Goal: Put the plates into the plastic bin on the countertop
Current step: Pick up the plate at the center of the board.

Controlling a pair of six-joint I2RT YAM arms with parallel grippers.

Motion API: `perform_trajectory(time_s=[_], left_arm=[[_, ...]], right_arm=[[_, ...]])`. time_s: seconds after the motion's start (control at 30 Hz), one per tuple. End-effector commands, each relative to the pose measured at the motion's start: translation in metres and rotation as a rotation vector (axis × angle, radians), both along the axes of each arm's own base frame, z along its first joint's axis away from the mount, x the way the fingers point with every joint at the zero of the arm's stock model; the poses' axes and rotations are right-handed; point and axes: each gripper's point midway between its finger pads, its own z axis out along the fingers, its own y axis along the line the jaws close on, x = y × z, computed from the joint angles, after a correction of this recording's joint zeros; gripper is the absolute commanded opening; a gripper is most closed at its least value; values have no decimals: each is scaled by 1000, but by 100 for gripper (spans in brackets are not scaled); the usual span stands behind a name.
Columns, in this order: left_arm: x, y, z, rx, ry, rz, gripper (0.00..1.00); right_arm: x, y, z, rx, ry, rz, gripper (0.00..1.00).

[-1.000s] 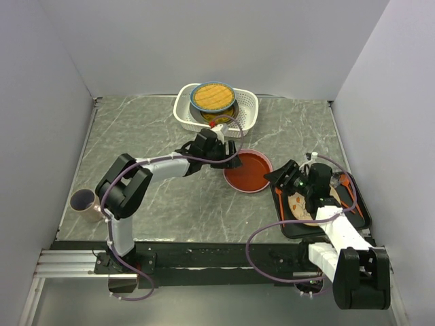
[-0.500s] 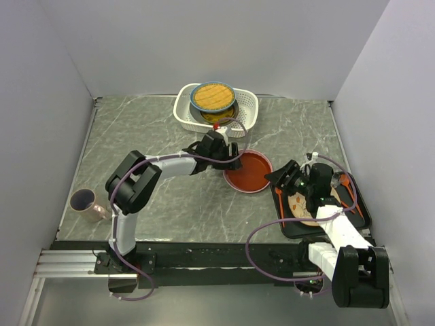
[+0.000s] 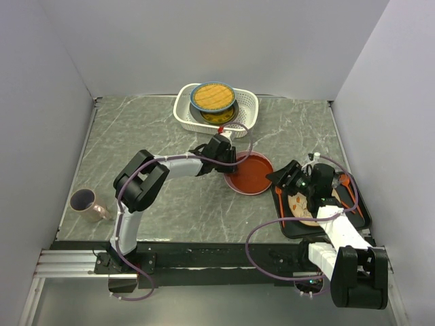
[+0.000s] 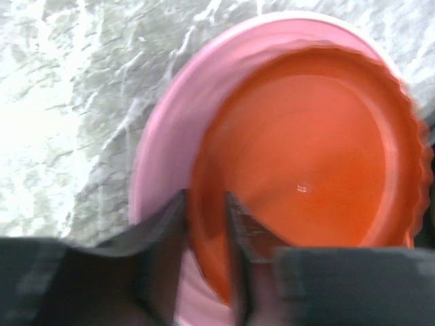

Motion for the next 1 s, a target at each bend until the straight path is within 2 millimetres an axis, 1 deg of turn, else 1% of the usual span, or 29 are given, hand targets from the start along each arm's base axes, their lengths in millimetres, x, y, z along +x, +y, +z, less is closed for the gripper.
perform_trajectory(time_s=[0.0,0.03,0.1,0.13,0.37,0.5,0.53,0.6,0.63,0.67,0.7,0.73,0.77,0.8,0.83,0.87,0.9,0.97], left_arm=[[-3,2,-6,37,21,0,22],[-3,3,-6,42,21,3,13],[-3,4,-6,47,18,4,6],[-2,4,-2,42,12,4,1],[-2,4,6,23,-1,15,1],[-2,3,20,0,-6,22,1],[-3,2,30,-18,-18,20,1],[-6,3,36,-38,-19,17,1],[-7,4,48,-55,-34,22,1],[-11,8,48,-53,-27,27,1],[-9,7,65,-88,-61,33,1],[-11,8,69,-97,-66,36,1],[-15,12,69,-103,-59,42,1],[-17,15,84,-127,-80,46,1],[-19,15,91,-145,-90,44,1],[-23,19,91,-146,-87,48,1],[-25,20,106,-168,-108,46,1],[-31,25,111,-173,-112,43,1]], right_arm=[[3,-1,10,-2,-58,14,67],[3,-1,9,-2,-58,14,67],[3,-2,7,-11,-55,6,67],[3,-2,8,-11,-57,3,67],[2,-4,9,-23,-61,-3,67],[1,-4,7,-27,-55,2,67],[1,-4,8,-27,-55,2,67],[-1,-4,7,-34,-47,8,67],[-1,-3,8,-34,-51,15,67],[-2,-3,7,-35,-48,17,67],[-2,-3,7,-36,-43,19,68],[-3,-3,8,-36,-51,21,68],[-3,-3,9,-34,-53,22,68],[-4,-2,9,-33,-53,26,68],[-4,-1,10,-30,-54,26,67],[-4,-1,11,-26,-56,31,67],[-4,0,12,-21,-61,33,68],[-3,2,14,-8,-68,41,68]])
